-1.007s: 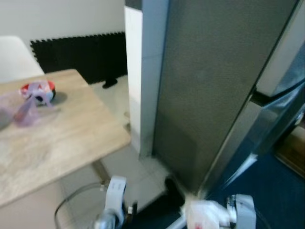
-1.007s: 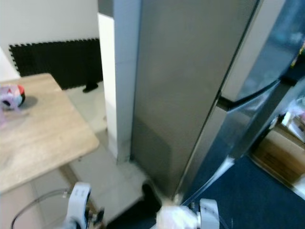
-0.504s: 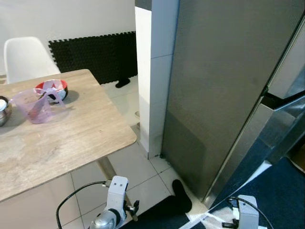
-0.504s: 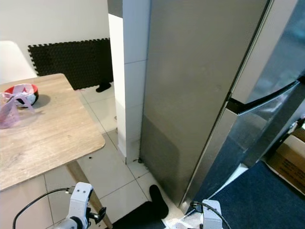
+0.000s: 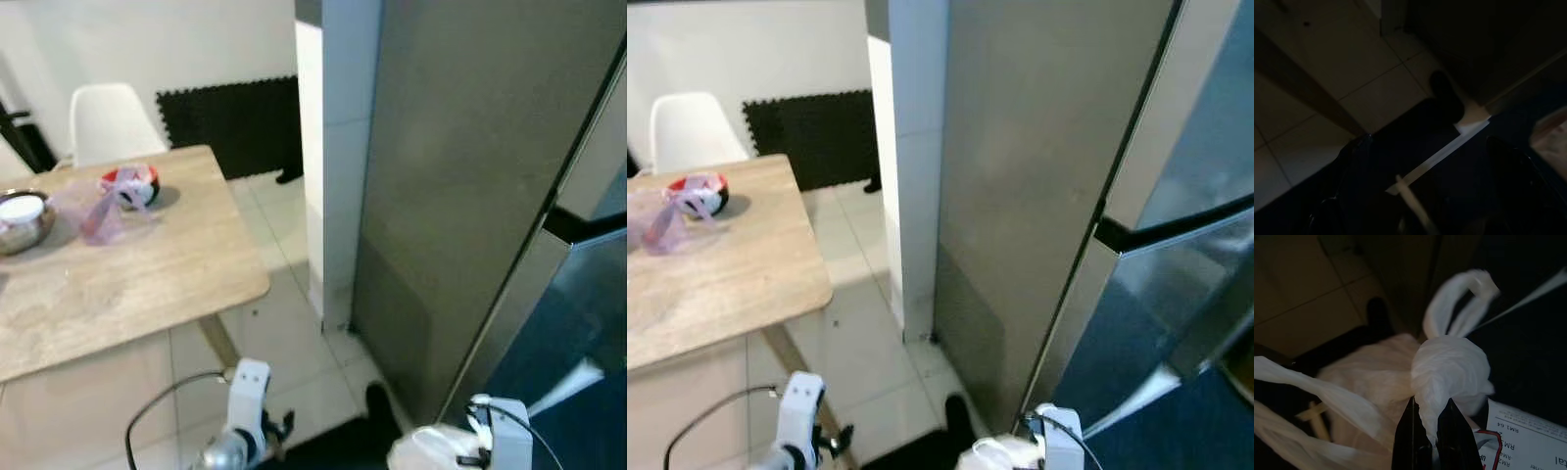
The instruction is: Restocking fridge
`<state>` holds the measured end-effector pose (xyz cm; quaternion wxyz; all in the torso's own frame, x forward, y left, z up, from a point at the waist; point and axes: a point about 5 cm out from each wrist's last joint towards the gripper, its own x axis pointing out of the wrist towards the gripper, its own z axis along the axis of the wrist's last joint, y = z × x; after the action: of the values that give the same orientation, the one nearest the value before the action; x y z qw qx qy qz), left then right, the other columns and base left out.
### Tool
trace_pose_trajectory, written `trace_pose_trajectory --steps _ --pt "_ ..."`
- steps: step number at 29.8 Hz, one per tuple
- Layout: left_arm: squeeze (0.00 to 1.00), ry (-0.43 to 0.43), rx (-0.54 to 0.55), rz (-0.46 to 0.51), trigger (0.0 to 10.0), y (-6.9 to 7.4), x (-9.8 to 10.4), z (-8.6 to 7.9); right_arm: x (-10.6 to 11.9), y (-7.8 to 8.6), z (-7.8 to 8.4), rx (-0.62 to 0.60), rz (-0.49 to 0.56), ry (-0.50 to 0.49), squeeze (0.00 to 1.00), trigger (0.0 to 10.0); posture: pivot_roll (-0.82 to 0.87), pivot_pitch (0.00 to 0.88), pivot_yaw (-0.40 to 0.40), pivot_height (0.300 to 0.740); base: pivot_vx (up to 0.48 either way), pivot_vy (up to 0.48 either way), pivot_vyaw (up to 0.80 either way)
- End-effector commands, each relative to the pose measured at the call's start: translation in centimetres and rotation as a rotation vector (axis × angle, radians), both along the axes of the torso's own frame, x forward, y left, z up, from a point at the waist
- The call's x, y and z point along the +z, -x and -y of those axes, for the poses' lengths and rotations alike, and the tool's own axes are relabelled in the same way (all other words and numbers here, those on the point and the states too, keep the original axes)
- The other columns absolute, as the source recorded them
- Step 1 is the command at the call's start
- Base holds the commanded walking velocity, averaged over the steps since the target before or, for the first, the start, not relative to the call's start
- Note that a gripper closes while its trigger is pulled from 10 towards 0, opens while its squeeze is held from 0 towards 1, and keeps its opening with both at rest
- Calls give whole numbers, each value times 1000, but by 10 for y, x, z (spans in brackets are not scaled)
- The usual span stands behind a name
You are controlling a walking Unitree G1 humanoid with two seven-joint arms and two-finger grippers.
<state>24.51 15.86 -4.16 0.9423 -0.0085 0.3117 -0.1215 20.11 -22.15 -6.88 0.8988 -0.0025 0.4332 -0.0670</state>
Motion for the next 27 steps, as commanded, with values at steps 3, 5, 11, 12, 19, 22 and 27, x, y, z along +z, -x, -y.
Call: trace_pose_trajectory --steps 3,5,11,12,19,22,27 --pt "0 -1 22 -21 10000 5 -4 -3 2 -2 2 30 18 9 0 10000 -61 16 -52 740 0 -480 0" --pt "0 1 29 -19 10000 6 -4 -5 3 -4 3 39 25 10 0 10000 -61 16 -52 740 0 -480 0" --pt "0 1 61 -19 10000 10 -6 -11 13 -18 4 85 71 -3 0 10000 -39 18 -81 740 0 -480 0" --pt "0 2 68 -19 10000 11 -7 -12 14 -20 3 91 77 -5 0 10000 -34 17 -85 740 0 -480 0" --pt "0 -1 88 -25 10000 16 -9 -16 16 -25 1 115 88 -4 0 10000 -28 20 -86 740 0 -480 0" --pt "0 -3 91 -24 10000 15 -8 -17 17 -26 0 119 95 -3 0 10000 -34 23 -82 740 0 -480 0" --pt "0 -3 91 -24 10000 13 -8 -18 18 -26 0 121 100 -5 0 10000 -41 23 -79 740 0 -480 0"
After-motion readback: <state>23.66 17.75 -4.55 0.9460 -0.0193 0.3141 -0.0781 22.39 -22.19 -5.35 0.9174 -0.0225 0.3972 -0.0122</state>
